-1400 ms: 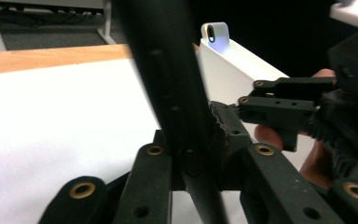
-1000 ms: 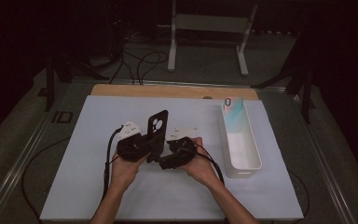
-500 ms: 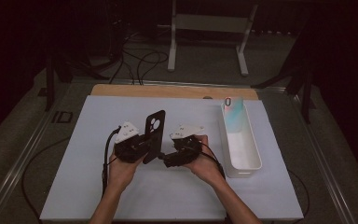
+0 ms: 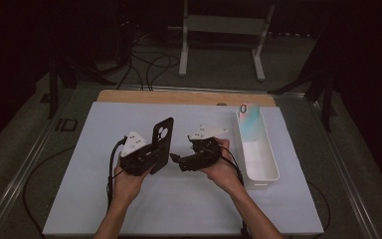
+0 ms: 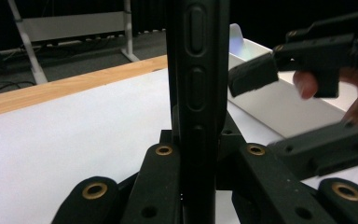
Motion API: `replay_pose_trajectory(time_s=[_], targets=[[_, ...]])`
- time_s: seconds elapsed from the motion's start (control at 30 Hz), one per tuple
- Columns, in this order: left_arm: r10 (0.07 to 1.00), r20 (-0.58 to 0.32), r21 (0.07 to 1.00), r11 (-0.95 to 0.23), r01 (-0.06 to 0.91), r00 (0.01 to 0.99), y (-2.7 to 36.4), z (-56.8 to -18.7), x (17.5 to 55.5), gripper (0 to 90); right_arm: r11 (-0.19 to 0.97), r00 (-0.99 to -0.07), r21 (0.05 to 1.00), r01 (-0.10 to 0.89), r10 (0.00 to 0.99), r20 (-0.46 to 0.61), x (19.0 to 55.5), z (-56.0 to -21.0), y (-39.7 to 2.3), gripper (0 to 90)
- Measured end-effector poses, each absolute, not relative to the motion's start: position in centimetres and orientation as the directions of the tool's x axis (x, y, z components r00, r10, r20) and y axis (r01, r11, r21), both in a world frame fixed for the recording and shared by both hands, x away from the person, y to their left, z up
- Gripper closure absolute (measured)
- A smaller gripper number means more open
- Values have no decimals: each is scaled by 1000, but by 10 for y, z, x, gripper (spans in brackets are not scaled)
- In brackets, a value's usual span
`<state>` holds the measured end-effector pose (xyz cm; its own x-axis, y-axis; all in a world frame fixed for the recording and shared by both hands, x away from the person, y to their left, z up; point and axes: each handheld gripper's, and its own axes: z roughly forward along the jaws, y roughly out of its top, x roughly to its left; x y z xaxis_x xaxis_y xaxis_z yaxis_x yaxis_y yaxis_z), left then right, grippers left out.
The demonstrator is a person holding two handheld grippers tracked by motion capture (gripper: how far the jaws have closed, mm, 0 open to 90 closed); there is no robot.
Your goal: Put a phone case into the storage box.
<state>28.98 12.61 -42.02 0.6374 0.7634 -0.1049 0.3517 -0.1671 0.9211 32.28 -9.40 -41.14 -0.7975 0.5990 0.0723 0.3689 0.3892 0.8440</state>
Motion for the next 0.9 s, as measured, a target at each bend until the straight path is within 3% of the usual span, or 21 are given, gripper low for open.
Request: replay_pose_trajectory(time_s=[0.9], targets=[[730,-51,936,-203,288,682,117,-429,279,835,207,-784,881,426,570,245,335,-374,-76,98]])
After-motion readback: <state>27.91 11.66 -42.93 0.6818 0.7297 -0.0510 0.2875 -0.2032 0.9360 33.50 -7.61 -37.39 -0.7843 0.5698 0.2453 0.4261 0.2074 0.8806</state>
